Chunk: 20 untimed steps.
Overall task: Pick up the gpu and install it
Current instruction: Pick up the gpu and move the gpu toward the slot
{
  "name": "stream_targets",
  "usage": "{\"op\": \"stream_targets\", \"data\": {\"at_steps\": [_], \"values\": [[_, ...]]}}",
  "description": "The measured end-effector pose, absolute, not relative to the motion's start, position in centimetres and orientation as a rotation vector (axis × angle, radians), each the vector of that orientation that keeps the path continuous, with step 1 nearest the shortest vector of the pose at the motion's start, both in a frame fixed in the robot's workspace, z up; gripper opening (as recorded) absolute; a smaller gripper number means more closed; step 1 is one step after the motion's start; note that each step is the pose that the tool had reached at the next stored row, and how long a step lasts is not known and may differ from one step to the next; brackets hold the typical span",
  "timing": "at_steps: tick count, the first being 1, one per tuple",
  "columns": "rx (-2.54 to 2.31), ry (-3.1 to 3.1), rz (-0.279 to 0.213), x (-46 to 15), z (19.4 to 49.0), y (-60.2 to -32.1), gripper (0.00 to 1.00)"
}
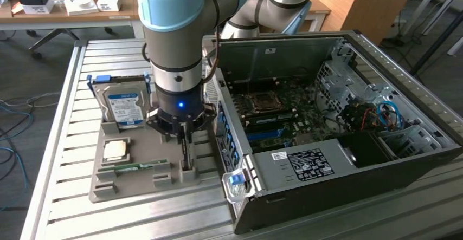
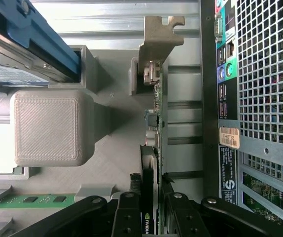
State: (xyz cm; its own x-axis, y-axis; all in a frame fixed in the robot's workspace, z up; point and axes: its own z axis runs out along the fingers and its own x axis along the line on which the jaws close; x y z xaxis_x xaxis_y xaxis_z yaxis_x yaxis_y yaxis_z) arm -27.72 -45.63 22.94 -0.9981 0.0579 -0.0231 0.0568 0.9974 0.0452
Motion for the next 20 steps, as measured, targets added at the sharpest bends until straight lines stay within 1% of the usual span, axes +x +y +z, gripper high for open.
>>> {"op": "stream_targets", "data": {"at_steps": [9,20], "values": [[0.083,3.115,0.070,-27.7,23.1,-45.6,0.26],[0.083,3.115,0.069,-27.7,25.9,-45.6,0.26]]}}
